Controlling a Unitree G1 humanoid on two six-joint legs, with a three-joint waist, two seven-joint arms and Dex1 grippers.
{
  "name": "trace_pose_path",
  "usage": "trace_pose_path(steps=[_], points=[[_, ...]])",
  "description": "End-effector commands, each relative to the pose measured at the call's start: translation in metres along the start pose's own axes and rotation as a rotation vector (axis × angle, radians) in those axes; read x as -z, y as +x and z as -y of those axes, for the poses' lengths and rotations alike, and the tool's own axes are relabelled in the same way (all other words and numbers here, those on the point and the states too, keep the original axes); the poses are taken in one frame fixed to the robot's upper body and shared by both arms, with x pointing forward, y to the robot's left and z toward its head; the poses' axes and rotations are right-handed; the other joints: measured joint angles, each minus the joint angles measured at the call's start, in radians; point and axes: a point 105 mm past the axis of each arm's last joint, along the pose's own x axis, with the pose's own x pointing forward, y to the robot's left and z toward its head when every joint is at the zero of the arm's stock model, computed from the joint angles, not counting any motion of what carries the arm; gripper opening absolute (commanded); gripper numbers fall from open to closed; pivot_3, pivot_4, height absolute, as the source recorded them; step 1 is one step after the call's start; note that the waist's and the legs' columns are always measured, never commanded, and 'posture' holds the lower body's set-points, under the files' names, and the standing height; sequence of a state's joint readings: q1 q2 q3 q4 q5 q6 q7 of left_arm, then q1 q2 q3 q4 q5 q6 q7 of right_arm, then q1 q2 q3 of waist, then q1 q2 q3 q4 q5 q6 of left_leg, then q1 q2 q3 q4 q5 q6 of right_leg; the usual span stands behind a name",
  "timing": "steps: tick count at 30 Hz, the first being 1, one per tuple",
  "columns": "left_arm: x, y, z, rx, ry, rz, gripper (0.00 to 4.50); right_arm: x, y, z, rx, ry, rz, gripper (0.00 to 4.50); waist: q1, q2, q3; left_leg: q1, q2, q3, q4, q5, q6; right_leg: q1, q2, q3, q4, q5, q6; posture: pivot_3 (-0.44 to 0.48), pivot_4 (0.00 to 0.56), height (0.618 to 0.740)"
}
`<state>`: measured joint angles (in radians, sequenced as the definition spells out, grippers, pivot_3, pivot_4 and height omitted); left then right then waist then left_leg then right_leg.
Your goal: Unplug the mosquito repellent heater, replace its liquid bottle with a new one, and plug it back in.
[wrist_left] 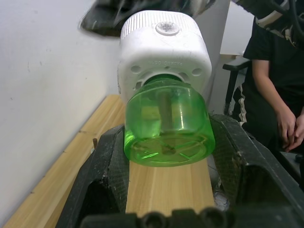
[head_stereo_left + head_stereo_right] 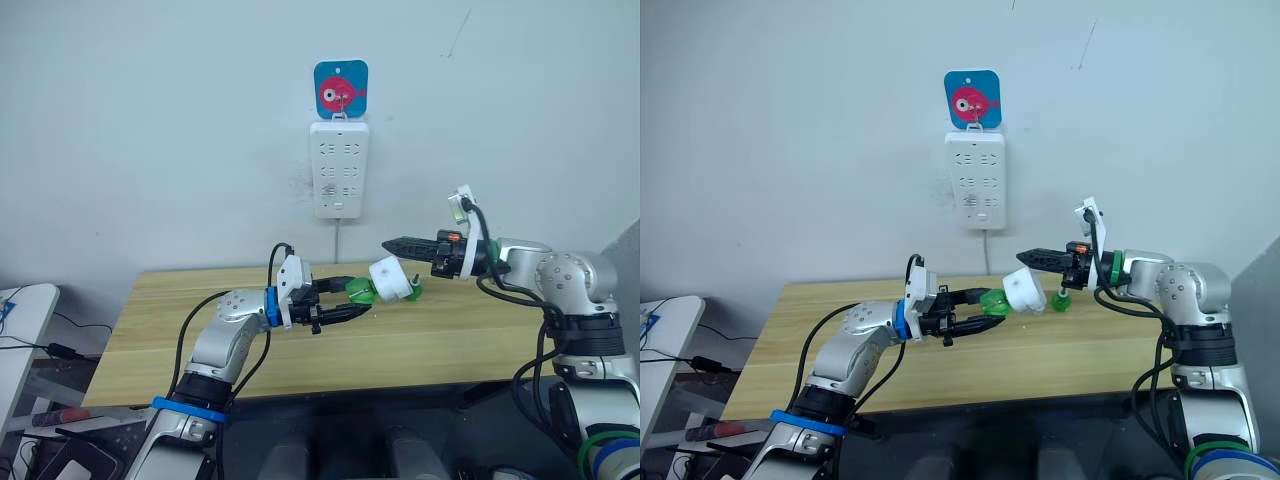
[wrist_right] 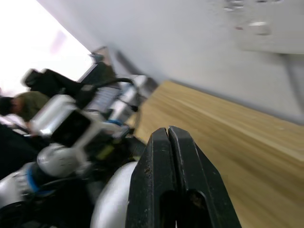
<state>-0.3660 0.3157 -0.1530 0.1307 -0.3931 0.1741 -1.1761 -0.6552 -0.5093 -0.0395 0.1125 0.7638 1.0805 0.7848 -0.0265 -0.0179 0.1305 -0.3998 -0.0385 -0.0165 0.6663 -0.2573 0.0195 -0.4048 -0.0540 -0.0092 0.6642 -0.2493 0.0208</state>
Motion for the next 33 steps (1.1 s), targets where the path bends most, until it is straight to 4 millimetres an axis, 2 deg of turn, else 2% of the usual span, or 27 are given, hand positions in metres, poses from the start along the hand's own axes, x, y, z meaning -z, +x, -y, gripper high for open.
trace_pose_path(steps=[1, 5, 6, 10, 12, 18, 27, 33], points=[[-0.014, 0.005, 0.008, 0.054, 0.033, 0.040, 2.24, 0.007, -0.002, 0.028, 0.141, -0.061, -0.026, 0.03, 0.000, 0.000, 0.000, 0.000, 0.000, 0.000, 0.000, 0.000, 0.000, 0.000, 0.000, 0.000, 0.000, 0.000, 0.000, -0.037, 0.099, 0.740], [-0.014, 0.005, 0.005, 0.037, 0.034, 0.040, 2.24, 0.037, -0.004, 0.036, 0.158, -0.087, -0.120, 0.03, 0.000, 0.000, 0.000, 0.000, 0.000, 0.000, 0.000, 0.000, 0.000, 0.000, 0.000, 0.000, 0.000, 0.000, 0.000, -0.037, 0.102, 0.740], [-0.015, 0.005, 0.004, 0.031, 0.035, 0.039, 2.24, 0.042, -0.005, 0.031, 0.126, -0.083, -0.134, 0.03, 0.000, 0.000, 0.000, 0.000, 0.000, 0.000, 0.000, 0.000, 0.000, 0.000, 0.000, 0.000, 0.000, 0.000, 0.000, -0.035, 0.103, 0.740], [-0.013, 0.001, 0.000, 0.006, 0.045, 0.021, 2.24, 0.049, -0.017, -0.015, -0.112, -0.023, -0.147, 0.03, 0.000, 0.000, 0.000, 0.000, 0.000, 0.000, 0.000, 0.000, 0.000, 0.000, 0.000, 0.000, 0.000, 0.000, 0.000, -0.035, 0.106, 0.740], [-0.011, -0.001, -0.002, -0.004, 0.046, 0.010, 2.24, 0.048, -0.024, -0.027, -0.162, -0.004, -0.141, 0.03, 0.000, 0.000, 0.000, 0.000, 0.000, -0.001, 0.000, 0.000, 0.000, 0.000, 0.000, 0.000, 0.000, 0.000, 0.000, -0.038, 0.109, 0.740], [-0.006, -0.002, -0.003, -0.003, 0.042, -0.012, 2.24, 0.043, -0.034, -0.046, -0.226, 0.028, -0.120, 0.03, -0.001, 0.000, 0.000, 0.000, 0.000, -0.001, 0.000, 0.000, 0.000, 0.000, 0.000, -0.001, -0.001, 0.000, 0.000, -0.049, 0.112, 0.740], [-0.003, 0.000, 0.002, 0.032, 0.041, -0.030, 2.24, 0.012, -0.020, -0.064, -0.301, 0.025, -0.028, 0.03, -0.002, 0.000, 0.000, 0.000, 0.000, -0.001, 0.000, 0.000, 0.000, 0.000, 0.000, 0.000, 0.000, 0.000, 0.000, -0.051, 0.108, 0.740], [-0.002, 0.001, 0.006, 0.044, 0.038, -0.029, 2.24, -0.001, -0.007, -0.057, -0.263, -0.001, 0.001, 0.03, -0.001, 0.000, 0.000, 0.000, 0.000, -0.001, 0.000, 0.000, 0.000, 0.000, 0.000, -0.001, -0.001, 0.000, 0.000, -0.049, 0.107, 0.740]])
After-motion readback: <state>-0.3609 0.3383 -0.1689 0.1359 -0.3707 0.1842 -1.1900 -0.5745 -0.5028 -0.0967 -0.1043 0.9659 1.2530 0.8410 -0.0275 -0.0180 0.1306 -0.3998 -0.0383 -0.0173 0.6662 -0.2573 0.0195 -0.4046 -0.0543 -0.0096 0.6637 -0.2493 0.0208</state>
